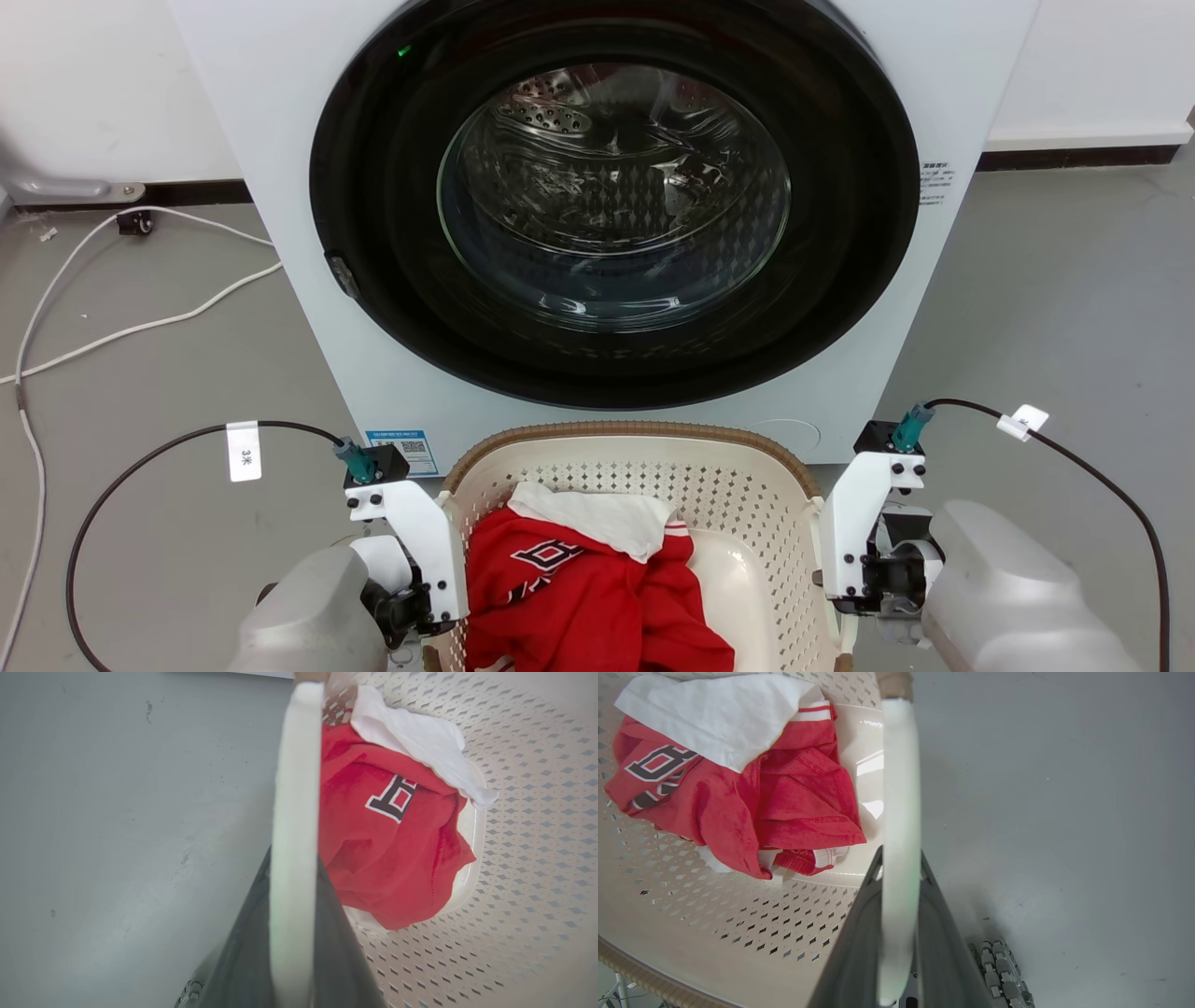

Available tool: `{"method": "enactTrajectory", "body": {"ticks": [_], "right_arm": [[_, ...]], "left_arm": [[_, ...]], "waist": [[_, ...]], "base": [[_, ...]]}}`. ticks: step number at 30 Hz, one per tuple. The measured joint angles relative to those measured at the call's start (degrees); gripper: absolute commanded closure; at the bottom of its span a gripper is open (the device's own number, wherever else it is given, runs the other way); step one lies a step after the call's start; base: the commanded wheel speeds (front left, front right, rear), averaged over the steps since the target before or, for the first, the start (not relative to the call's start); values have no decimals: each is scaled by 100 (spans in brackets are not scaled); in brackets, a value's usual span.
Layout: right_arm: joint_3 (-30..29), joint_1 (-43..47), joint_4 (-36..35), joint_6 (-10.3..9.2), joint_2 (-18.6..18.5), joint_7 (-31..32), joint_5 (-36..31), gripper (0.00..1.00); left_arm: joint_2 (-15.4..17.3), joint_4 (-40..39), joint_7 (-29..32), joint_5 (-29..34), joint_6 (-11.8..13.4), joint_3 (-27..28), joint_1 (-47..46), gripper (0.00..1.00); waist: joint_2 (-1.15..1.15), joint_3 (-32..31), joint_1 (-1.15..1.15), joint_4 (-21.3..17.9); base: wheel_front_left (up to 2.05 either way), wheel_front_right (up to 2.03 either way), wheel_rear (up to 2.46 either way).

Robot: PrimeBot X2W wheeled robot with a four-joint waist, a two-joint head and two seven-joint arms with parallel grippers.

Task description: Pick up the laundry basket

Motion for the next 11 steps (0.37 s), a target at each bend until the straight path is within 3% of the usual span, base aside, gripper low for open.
{"method": "enactTrajectory", "body": {"ticks": [11], "right_arm": [[-29, 5, 0, 0, 1, -3, -11, 100]], "left_arm": [[1, 4, -11, -66, 0, -75, 4, 100]], "waist": [[0, -25, 0, 8]], "base": [[0, 0, 0]]}}
